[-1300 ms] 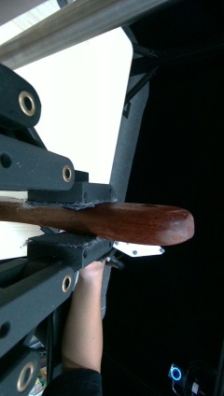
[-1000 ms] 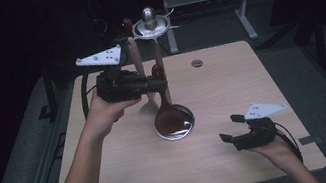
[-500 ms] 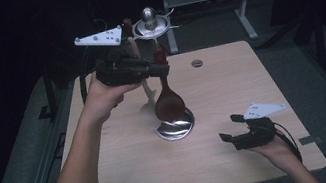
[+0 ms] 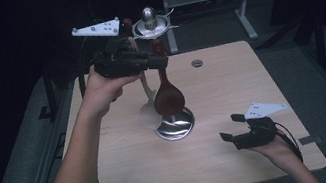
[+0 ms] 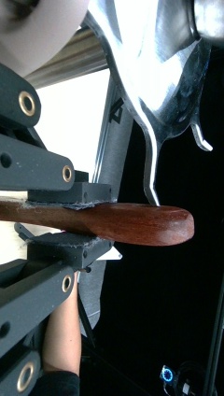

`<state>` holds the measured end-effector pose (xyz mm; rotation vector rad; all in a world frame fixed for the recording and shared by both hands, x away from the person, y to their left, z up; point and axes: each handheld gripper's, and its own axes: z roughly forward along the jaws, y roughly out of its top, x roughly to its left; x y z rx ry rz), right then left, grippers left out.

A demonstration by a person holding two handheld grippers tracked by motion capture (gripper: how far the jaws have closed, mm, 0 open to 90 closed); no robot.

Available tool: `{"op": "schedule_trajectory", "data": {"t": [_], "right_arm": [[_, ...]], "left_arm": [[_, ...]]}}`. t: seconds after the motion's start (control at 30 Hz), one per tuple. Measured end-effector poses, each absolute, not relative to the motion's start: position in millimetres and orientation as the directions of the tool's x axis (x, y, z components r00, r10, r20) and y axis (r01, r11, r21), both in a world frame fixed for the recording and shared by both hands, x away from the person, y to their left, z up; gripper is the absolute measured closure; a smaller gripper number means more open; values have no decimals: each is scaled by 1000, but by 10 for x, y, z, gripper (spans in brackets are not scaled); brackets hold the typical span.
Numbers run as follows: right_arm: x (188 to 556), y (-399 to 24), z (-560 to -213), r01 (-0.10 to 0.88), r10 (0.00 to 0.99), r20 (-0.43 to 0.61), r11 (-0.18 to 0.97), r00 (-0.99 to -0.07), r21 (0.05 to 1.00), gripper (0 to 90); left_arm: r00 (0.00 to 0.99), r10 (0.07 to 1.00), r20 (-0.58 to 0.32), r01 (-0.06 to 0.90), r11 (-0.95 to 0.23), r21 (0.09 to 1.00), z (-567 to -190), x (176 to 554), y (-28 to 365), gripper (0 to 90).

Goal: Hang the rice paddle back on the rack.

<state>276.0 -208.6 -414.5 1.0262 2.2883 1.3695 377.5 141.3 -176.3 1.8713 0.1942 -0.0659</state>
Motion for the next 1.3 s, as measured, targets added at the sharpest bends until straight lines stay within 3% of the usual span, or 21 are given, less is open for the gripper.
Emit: {"op": "schedule_trajectory", "data": {"t": [0.6,0.87,1.1,1.3], "right_arm": [[2755,-2087,-4139,431,700,115,294,-705,853,219],[2754,-2085,-4136,430,700,114,293,-705,854,223],[2753,-2080,-4135,422,700,105,298,-707,856,224],[2752,-2083,-4131,421,700,105,297,-706,857,224]], "left_arm": [[981,126,-146,179,-301,937,-1751,3831,1414,772],[956,226,-186,245,-276,929,-1764,3749,1407,770],[951,243,-190,253,-267,930,-1775,3732,1411,767],[956,244,-162,230,-284,931,-1774,3684,1397,701]]}}
